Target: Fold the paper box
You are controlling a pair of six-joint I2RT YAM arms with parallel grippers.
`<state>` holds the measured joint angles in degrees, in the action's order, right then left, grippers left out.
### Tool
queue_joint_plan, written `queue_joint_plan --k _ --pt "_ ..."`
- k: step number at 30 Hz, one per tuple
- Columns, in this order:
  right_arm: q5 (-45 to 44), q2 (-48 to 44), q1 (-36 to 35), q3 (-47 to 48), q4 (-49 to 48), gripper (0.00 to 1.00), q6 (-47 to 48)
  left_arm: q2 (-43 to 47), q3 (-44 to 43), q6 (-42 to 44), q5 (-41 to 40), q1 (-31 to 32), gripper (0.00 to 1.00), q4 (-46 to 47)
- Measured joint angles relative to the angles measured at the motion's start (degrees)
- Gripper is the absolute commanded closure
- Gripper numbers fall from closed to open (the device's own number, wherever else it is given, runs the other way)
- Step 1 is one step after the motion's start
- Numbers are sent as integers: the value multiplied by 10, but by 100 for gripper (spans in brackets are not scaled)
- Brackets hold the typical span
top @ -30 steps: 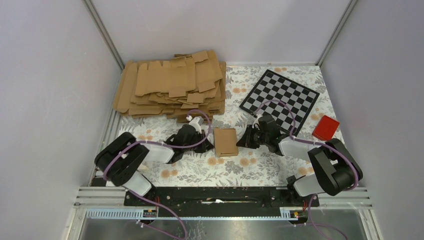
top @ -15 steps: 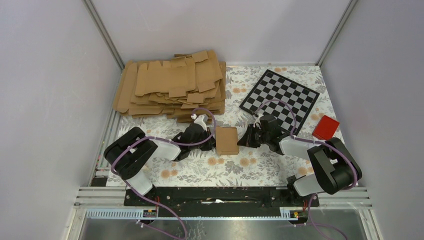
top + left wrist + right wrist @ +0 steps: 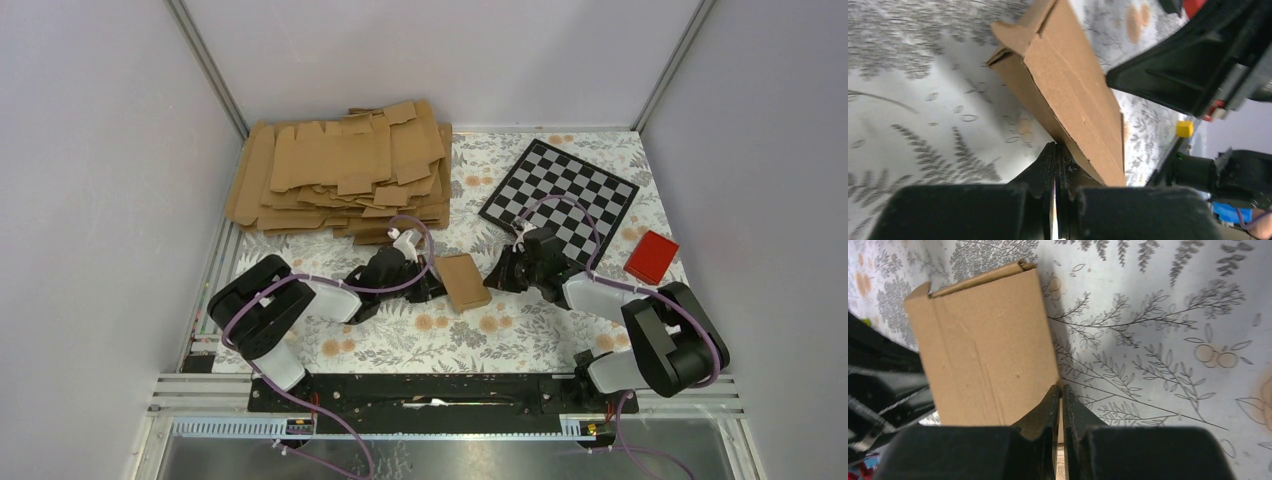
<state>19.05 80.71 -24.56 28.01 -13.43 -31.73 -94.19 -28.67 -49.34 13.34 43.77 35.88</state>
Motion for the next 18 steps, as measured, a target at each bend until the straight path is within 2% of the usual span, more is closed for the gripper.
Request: queue_joint_plan --k 6,18 --pt "-40 -9 4 0 19 89 16 7 -17 -9 35 17 100 33" --pt "-29 -10 0 1 74 82 28 -45 -97 -17 69 42 100 81"
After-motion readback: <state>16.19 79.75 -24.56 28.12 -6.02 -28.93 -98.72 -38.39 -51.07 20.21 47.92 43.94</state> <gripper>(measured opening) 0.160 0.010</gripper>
